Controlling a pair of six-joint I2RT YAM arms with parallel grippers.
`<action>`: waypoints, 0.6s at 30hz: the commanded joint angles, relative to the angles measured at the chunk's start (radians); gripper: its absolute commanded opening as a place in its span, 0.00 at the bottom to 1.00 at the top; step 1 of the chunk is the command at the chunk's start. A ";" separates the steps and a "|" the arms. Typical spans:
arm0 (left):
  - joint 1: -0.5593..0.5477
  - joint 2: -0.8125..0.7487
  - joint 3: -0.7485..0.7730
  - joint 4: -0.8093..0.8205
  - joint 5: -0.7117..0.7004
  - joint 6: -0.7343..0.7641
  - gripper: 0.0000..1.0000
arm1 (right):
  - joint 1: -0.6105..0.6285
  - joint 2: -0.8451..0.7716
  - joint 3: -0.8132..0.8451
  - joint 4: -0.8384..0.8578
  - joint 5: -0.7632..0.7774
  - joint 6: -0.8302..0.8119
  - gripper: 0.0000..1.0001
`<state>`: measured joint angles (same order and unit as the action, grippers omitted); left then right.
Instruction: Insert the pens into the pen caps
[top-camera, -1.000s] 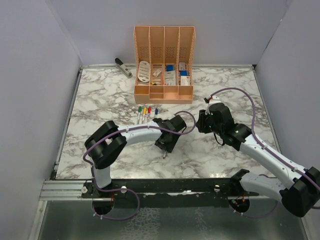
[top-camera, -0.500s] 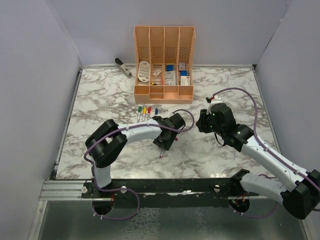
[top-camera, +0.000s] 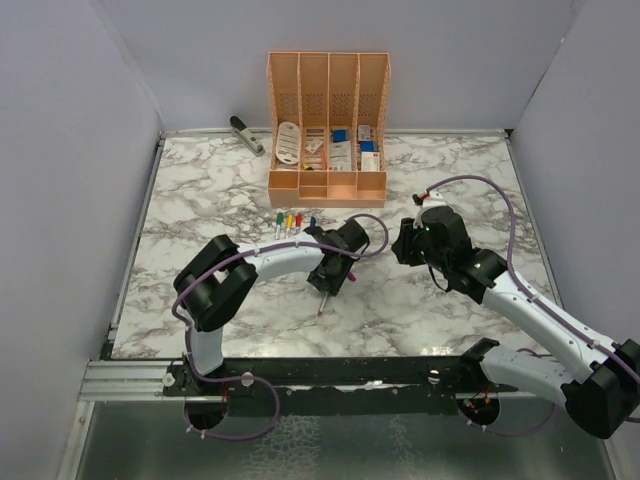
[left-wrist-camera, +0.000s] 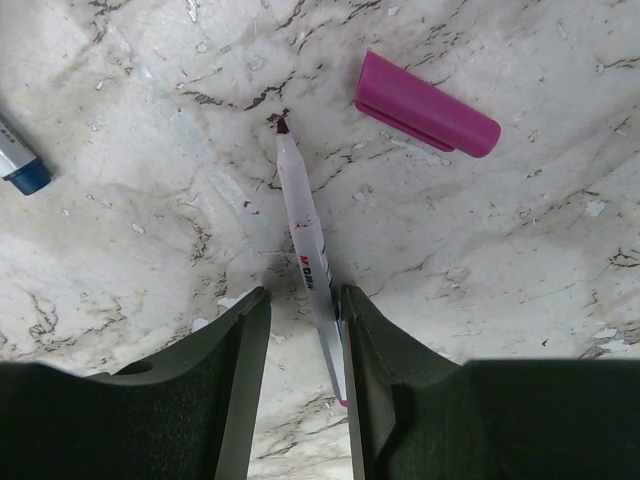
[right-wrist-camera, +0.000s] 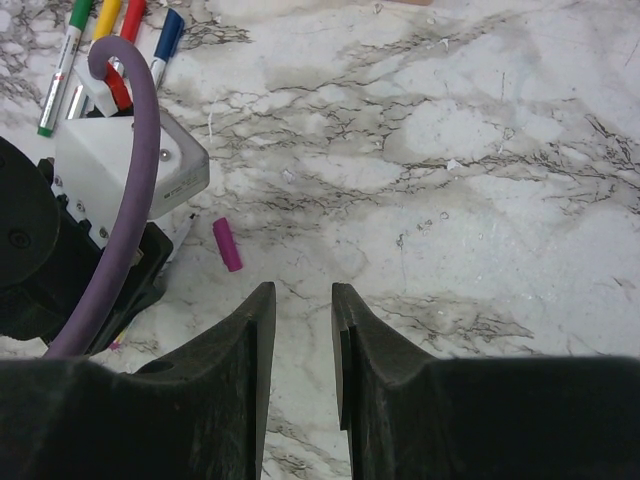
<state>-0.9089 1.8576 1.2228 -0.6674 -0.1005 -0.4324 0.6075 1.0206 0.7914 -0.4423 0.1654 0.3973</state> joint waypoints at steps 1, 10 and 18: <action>0.008 0.078 -0.015 -0.032 0.021 0.030 0.37 | 0.003 -0.016 -0.007 0.031 0.026 0.018 0.29; 0.010 0.140 0.023 -0.101 0.053 0.077 0.37 | 0.003 -0.011 -0.004 0.037 0.034 0.019 0.29; 0.010 0.167 0.046 -0.113 0.083 0.093 0.32 | 0.003 0.006 0.006 0.046 0.039 0.013 0.29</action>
<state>-0.8959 1.9232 1.3075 -0.7479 -0.0414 -0.3622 0.6075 1.0210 0.7914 -0.4366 0.1722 0.4007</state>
